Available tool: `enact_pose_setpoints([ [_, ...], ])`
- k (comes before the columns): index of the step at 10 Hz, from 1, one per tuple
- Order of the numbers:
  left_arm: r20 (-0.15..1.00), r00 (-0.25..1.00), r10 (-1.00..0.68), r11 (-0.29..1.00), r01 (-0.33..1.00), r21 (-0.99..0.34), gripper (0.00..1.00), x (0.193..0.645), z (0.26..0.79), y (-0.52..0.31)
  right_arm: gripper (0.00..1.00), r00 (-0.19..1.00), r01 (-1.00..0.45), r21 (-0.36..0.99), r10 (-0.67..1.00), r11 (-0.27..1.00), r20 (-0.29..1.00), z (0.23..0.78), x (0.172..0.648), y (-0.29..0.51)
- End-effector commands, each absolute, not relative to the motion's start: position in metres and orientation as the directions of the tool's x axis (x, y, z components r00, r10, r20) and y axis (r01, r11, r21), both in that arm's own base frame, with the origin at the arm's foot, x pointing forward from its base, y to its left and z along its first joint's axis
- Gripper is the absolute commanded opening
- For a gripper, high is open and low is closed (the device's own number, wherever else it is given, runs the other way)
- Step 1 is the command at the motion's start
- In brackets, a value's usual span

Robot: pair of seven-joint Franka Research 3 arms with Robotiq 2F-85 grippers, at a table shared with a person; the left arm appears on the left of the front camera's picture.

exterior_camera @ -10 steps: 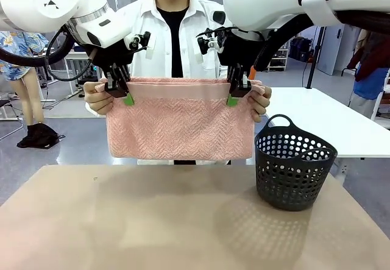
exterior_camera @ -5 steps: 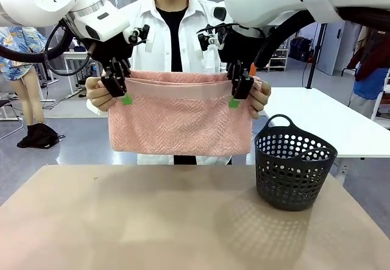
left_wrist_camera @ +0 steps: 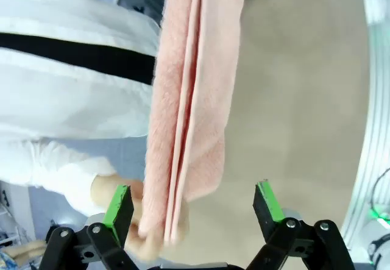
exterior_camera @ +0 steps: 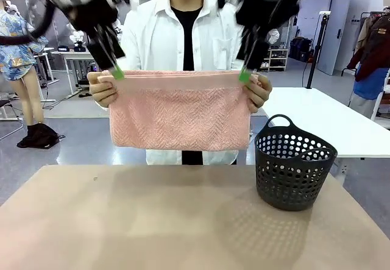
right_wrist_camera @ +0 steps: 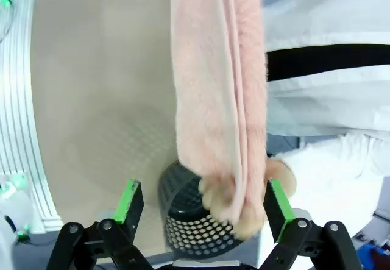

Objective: Fold the towel.
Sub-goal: Release the end of the 100 cm Hotel Towel you were holding.

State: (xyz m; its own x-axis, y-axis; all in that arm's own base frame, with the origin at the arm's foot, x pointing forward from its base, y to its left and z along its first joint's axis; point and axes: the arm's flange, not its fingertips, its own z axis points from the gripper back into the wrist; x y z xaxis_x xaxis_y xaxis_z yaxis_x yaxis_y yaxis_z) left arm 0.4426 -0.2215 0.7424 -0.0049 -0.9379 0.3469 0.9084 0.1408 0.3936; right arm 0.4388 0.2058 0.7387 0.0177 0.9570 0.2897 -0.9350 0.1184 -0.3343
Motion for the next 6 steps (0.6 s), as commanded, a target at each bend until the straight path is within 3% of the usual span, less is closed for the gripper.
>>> enact_pose_setpoints([
  [1,0.446,0.164,-0.880,0.299,0.921,0.250,1.00,0.427,0.786,-0.183,1.00,0.196,-0.922,-0.228,0.886,0.312,0.419,0.779,0.429,0.154],
  [3,0.494,0.376,-0.784,0.523,0.829,0.197,1.00,0.406,0.821,-0.117,1.00,0.359,-0.861,-0.121,0.758,0.494,0.544,0.802,0.414,0.082],
  [6,0.551,0.607,-0.573,0.803,0.550,0.228,1.00,0.360,0.855,-0.032,1.00,0.489,-0.686,-0.120,0.578,0.717,0.654,0.825,0.361,0.006],
])
